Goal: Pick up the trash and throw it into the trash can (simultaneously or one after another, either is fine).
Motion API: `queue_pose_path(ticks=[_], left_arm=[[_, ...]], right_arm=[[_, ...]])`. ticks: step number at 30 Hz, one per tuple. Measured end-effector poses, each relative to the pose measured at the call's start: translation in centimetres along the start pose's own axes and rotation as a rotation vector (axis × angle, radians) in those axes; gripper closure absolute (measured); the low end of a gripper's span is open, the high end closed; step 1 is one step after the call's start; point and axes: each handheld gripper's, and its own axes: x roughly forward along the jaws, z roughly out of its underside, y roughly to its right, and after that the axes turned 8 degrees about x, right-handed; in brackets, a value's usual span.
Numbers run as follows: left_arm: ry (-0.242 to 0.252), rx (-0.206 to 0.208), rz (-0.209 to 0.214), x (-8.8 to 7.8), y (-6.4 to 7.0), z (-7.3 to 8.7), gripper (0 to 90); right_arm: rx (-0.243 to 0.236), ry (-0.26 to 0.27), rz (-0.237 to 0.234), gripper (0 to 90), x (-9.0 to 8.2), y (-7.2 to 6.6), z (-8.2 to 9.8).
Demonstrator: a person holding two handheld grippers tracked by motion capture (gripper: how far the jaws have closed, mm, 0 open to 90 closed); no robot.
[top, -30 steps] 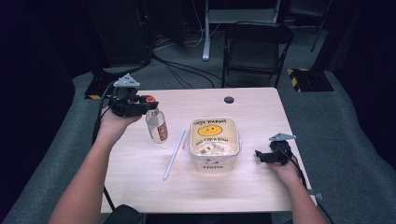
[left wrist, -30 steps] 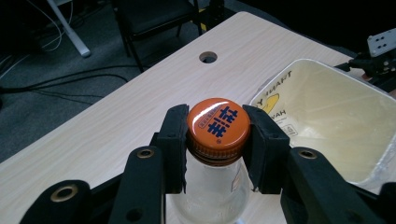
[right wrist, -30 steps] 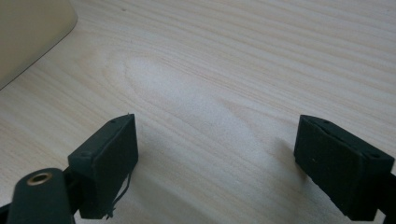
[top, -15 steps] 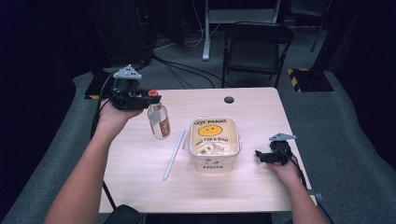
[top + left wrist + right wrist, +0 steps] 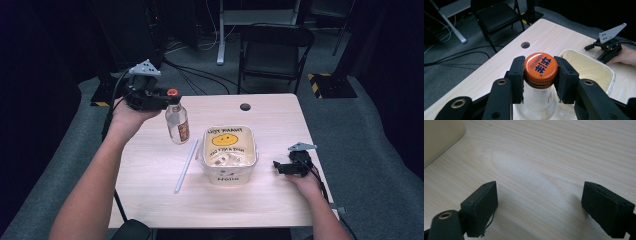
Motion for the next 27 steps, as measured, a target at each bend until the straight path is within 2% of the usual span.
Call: queue_pose_path(ticks=[9, 27], left_arm=[[0.021, 0.017, 0.021, 0.7, 0.9, -1.7, 62.9], [0.043, 0.044, 0.077, 3.0, 2.4, -4.2, 62.8]], right_arm=[[-0.001, -0.001, -0.004, 12.8, 0.0, 0.0, 0.0], [-0.008, -0.002, -0.007, 12.8, 0.0, 0.1, -0.1]])
